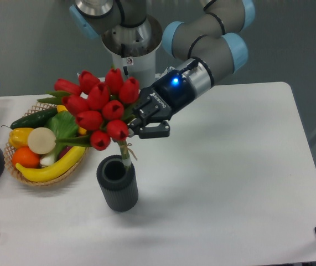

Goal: Insert the flowers into the vase
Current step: 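Carry the tulips over the black vase, stems pointing down, then lower the tulip stems into the black vase opening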

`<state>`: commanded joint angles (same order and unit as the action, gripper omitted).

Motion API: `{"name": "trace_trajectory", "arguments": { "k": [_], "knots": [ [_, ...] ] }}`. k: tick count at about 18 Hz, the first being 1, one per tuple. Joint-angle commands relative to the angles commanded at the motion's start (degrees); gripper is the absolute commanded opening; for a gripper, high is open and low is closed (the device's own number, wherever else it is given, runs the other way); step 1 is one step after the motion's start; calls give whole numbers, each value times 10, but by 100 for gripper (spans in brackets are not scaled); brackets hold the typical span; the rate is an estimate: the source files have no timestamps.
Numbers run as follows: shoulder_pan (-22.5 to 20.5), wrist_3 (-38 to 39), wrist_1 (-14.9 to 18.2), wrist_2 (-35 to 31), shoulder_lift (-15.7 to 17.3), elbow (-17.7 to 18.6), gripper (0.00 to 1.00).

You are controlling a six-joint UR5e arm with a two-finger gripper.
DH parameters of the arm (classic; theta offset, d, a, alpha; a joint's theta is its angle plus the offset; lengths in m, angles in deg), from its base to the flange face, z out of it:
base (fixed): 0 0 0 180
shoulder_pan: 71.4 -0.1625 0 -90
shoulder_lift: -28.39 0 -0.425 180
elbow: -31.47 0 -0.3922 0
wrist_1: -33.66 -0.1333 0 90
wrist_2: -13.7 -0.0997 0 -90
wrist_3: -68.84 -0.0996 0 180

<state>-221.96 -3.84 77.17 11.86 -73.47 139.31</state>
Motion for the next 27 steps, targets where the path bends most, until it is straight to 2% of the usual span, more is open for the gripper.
{"name": "trace_trajectory", "arguments": {
  "k": [9,20,27],
  "knots": [
    [6,-4,1,-1,-9,10,13],
    [12,-47,0,-8,-61,16,14],
    [18,-65,-1,-34,-80,22,14]
  ]
}}
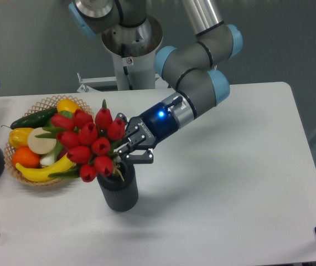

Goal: Insert the flowers into the vase
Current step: 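Lower the tulip stems into the black vase opening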

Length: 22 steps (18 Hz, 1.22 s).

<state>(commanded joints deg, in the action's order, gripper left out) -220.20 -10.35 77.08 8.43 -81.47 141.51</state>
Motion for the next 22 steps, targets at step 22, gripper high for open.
{"name": "trace_trajectory", "arguments": {
  "k": [22],
  "knots": [
    [0,-43,-1,-33,-13,36,21]
  ]
}}
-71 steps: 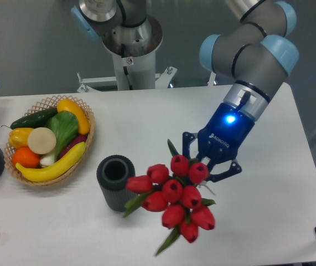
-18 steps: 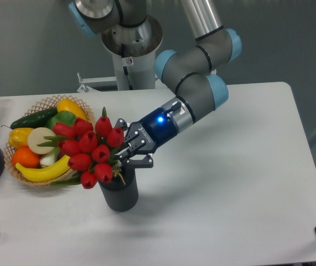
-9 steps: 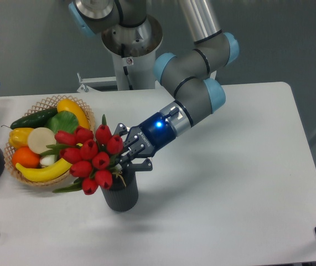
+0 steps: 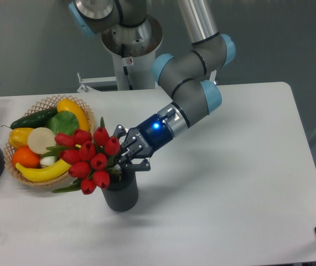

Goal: Insert the flowers into the vase
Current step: 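Lower the tulip stems into the black vase opening, then open the gripper to release the tulips in the vase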

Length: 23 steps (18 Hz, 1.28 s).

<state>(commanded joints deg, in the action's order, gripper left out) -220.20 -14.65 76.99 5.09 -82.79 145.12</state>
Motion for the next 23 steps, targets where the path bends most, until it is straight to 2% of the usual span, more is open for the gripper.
{"name": "trace_trajectory", "arguments": {
  "k": [1,8,11,13,16,17,18,19,23],
  "knots": [
    [-1,-5,0,0,-1,0,26],
    [-4,-10,0,0,-4,-1,39],
    [-4,-11,0,0,-4,-2,53],
    [-5,-11,0,0,-4,-1,55],
    [-4,-11,0,0,-4,-1,63],
    [-4,-13,0,0,-4,-1,69],
    [-5,-19,0,0,-3,-2,79],
    [-4,-27,0,0,-3,-1,98],
    [-5,-29,0,-5,3,-2,100]
  ]
}}
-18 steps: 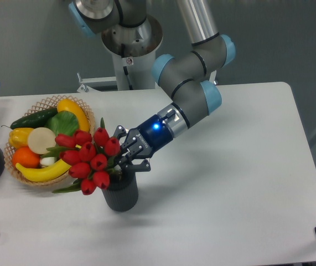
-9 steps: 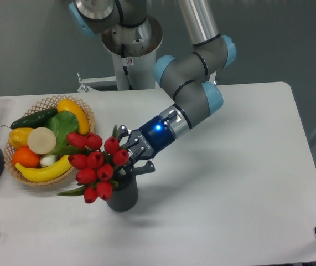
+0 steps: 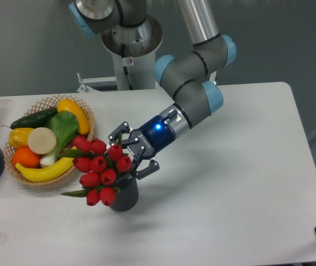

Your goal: Insert the flowers into the vase

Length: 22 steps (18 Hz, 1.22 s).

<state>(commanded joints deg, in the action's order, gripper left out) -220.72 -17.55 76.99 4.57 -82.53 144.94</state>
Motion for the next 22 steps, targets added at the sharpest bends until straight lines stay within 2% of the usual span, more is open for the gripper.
{"name": "trace_trajectory", "arguments": {
  "k": [4,9,12,14,17,19,22],
  "knots": [
    [-6,3,1,-103,33,15,100],
    [-18,7,2,-129,54,21,100],
    [-33,17,2,-149,79,22,100],
    [-54,42,3,-151,103,16,100],
    [-91,39,1,-172,127,0,100],
    [-104,39,1,-220,138,-20,100],
    [-105,46,2,-334,144,-57,100]
  ]
}}
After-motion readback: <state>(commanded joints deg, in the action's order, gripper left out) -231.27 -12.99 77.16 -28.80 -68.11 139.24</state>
